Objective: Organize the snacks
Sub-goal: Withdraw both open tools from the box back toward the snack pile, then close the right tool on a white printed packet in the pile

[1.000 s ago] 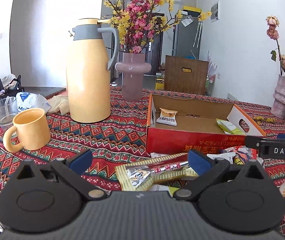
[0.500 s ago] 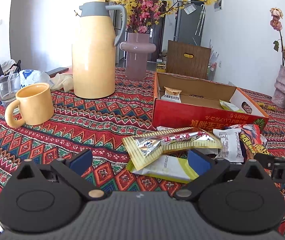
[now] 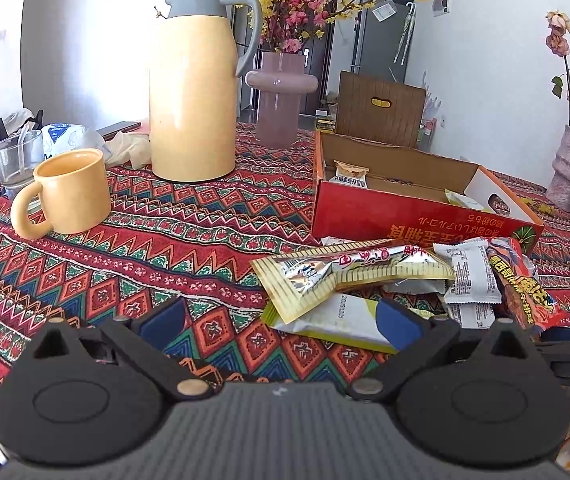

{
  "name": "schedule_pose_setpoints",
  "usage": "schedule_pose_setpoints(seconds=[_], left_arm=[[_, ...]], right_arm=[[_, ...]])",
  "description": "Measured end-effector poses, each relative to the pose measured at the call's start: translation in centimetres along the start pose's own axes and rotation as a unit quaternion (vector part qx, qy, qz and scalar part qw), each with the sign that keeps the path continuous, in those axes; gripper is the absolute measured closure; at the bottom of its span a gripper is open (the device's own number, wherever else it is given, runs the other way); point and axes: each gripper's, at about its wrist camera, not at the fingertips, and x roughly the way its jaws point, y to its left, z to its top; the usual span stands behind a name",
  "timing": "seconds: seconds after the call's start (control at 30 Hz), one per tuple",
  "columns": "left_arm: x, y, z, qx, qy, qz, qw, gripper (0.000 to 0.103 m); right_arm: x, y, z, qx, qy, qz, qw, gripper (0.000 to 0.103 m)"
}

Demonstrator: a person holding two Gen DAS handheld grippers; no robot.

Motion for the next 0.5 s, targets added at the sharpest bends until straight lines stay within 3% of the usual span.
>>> schedule_pose_setpoints(seconds=[0.03, 0.1, 0.17, 0.43, 0.5], left_arm=[[0.0, 0.0, 0.0, -0.001, 0.001, 0.000, 1.0000, 0.000], [0.1, 0.0, 0.0, -0.002, 0.002, 0.001, 1.0000, 0.000], [0.2, 0.0, 0.0, -0.004, 0.003, 0.000, 1.0000, 0.000], [-0.1, 0.0, -0.1, -0.005, -0.002, -0.006, 1.0000, 0.000], [-0.2, 0.0, 0.0, -0.008, -0.005, -0.009, 0.9999, 0.000]], right_arm=[[0.0, 0.0, 0.0, 0.000, -0.002, -0.001, 1.000, 0.001], [-0.4, 0.1, 0.1, -0.004, -0.010, -0.002, 1.000, 0.022], [-0.6, 0.0, 0.3, -0.007, -0.014, -0.001, 1.000, 0.036], [-1.3, -0.8, 0.1, 0.000, -0.037, 0.015, 0.999, 0.060], [-1.5, -1.1, 0.1, 0.000, -0.041, 0.022, 0.999, 0.072]])
